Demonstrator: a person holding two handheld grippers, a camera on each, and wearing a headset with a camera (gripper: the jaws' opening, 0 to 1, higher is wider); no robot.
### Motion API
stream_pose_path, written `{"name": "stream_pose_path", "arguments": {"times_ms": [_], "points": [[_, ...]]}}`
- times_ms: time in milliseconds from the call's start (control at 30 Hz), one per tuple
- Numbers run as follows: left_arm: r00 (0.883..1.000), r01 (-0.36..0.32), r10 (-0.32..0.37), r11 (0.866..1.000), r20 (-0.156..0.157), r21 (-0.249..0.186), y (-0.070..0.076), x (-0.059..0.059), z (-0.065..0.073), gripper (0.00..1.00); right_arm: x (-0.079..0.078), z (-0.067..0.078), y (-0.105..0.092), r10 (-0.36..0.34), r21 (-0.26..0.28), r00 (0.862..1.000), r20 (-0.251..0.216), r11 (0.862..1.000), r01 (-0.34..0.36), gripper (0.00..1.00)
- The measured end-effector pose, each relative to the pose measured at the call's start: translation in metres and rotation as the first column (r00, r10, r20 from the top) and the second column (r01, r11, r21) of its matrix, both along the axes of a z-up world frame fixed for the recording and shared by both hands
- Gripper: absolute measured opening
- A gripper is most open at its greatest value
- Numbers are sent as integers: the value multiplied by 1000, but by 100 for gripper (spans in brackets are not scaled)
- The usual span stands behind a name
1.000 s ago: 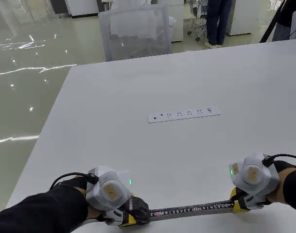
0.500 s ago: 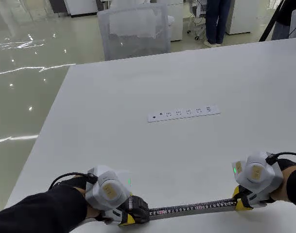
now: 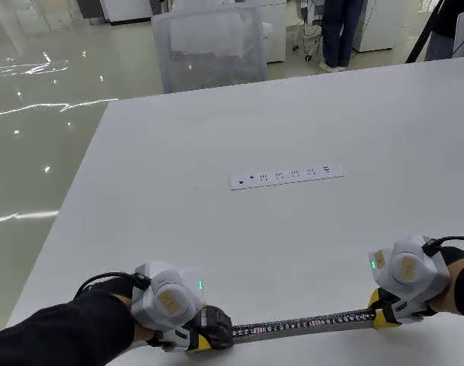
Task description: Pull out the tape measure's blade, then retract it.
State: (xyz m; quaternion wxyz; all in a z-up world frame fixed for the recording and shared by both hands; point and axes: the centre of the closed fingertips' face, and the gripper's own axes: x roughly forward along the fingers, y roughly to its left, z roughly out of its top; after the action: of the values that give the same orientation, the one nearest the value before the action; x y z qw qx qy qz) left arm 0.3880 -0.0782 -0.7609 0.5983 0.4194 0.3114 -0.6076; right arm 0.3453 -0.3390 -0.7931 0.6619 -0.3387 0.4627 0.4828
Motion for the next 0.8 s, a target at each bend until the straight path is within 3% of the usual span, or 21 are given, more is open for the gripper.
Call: {"name": "stream_pose_path", "arguments": {"times_ms": [800], "points": [[1000,3,-3,1000,-2,3,-1,1,-1,27,0,0,-2,-8,-23,1000,-7,1000,8,2]]}}
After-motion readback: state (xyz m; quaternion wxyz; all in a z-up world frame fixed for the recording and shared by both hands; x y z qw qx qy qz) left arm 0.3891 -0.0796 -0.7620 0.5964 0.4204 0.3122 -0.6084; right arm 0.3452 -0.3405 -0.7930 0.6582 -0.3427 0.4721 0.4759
